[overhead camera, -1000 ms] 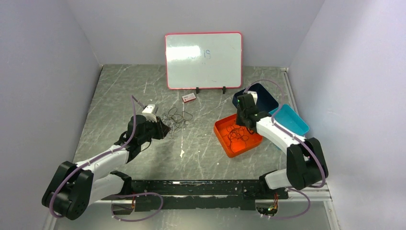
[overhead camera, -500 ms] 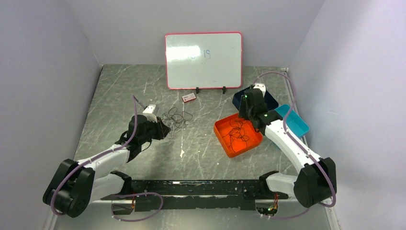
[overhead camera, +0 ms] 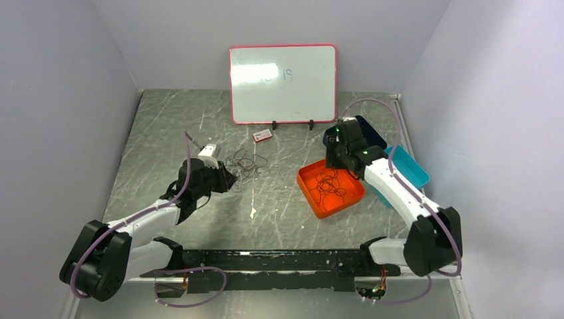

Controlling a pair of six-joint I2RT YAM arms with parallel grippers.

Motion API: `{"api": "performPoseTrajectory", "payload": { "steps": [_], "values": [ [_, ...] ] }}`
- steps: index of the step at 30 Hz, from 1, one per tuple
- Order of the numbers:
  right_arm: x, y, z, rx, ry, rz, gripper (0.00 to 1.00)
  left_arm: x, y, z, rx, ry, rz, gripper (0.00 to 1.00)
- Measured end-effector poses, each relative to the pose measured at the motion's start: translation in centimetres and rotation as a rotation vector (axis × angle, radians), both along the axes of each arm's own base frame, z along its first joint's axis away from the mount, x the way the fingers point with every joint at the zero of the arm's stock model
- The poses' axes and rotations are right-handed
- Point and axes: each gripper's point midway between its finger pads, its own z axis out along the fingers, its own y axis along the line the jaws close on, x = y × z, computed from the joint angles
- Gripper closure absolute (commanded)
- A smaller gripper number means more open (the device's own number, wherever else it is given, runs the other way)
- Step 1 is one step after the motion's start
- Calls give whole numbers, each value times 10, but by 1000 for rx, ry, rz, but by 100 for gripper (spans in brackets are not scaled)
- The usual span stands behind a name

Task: Untangle the cables

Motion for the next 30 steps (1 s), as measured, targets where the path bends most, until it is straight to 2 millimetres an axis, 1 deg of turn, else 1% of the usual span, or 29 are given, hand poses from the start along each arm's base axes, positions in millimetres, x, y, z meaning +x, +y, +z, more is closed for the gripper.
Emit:
{"api": "performPoseTrajectory", "payload": {
  "steps": [2,5,7,8,10,12,13,14,15,17,19,21,25,28,30],
  "values": [
    [-5,3,-14,-15,72,29,44,0,0,0,0,0,0,76],
    [-20,3,-40,-40,196,63,43,0,0,0,0,0,0,76],
    [-27,3,-47,-41,242,76,43,0,0,0,0,0,0,76],
    [-29,4,-47,-37,248,79,43,0,0,0,0,1,0,76],
    [-31,8,-40,-9,233,91,40,0,0,-1,0,3,1,76],
    [-30,12,-28,21,204,100,37,0,0,0,-2,3,2,76],
    [-28,15,-19,38,183,106,35,0,0,0,-2,4,2,76],
    [-25,18,-9,52,156,111,31,0,0,0,-2,4,2,76],
    [-20,20,3,65,126,115,29,0,0,0,-2,4,2,76],
    [-12,23,22,81,75,117,28,0,0,0,-3,4,2,76],
    [-9,24,33,88,47,118,28,0,0,0,-3,4,2,76],
    [-9,23,40,89,31,115,29,0,0,-1,-4,6,3,76],
    [-14,23,50,101,19,119,37,0,0,-1,-3,9,3,76],
    [-17,31,60,138,25,159,43,0,0,-3,-1,14,3,77],
    [-20,38,62,162,42,191,50,0,0,-4,0,16,3,76]
  ]
}}
